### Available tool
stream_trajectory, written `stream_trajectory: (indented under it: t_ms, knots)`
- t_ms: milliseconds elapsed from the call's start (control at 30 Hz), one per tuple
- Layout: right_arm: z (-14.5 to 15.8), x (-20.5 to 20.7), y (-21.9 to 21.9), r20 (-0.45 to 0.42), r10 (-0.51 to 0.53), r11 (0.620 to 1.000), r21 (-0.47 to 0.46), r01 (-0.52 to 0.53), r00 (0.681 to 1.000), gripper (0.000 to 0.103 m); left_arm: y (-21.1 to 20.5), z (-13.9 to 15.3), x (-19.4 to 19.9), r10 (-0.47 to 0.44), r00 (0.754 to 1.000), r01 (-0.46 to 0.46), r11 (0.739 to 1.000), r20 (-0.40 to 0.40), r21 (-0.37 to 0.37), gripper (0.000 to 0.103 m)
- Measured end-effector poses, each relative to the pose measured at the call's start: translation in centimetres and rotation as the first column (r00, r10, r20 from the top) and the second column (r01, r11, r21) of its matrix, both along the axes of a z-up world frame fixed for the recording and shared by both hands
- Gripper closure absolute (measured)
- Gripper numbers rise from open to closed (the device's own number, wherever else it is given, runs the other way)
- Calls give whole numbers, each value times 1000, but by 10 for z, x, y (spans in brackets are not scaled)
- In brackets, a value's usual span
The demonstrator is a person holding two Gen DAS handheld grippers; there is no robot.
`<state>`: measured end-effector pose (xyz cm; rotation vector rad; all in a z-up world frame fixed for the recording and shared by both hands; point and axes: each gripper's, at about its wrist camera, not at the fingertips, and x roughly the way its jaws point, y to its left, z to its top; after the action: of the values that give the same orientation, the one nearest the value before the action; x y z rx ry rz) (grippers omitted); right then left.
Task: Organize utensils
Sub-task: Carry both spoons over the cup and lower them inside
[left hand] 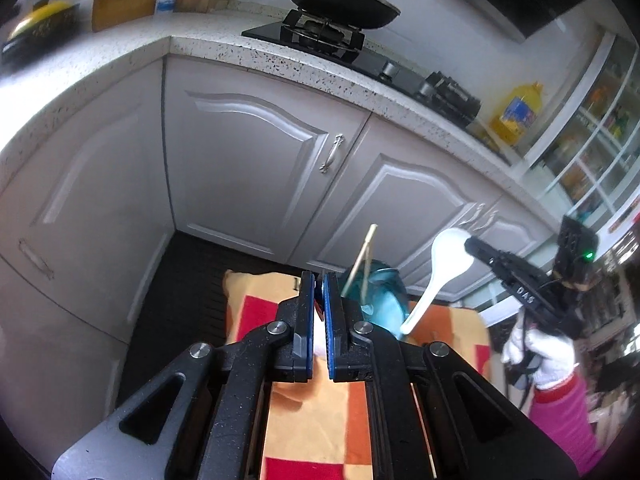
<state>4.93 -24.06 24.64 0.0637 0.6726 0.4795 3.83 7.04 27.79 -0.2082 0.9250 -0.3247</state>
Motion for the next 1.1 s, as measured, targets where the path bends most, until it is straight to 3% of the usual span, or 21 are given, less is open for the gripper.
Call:
stream_trajectory:
  t_ms: [167,333,433,800,967,1100]
  knots:
    - [-8,7,9,31,-34,998,-55,36,999,101,-16,-11,5,-5,999,0,991,41,133,100]
    - [-23,7,22,33,-35,994,-101,38,999,101,-34,-30,6,-35,999,31,983,23,179,100]
    - [-35,2,32,25,-15,988,-152,19,1000,101,-45,-44,6,-49,999,49,981,-2,189,100]
    - [-71,-8,43,-86,35,984,-174,-50,996,100,-71,-66,6,-49,999,48,982,1,183,99]
    - [-72,-10,39,-109,26,989,-139,-41,994,99,-83,-69,4,-68,998,69,978,-11,197,98]
    - [-66,-15,34,-118,29,994,-103,-41,993,99,-86,-71,5,-71,997,74,977,-25,201,81]
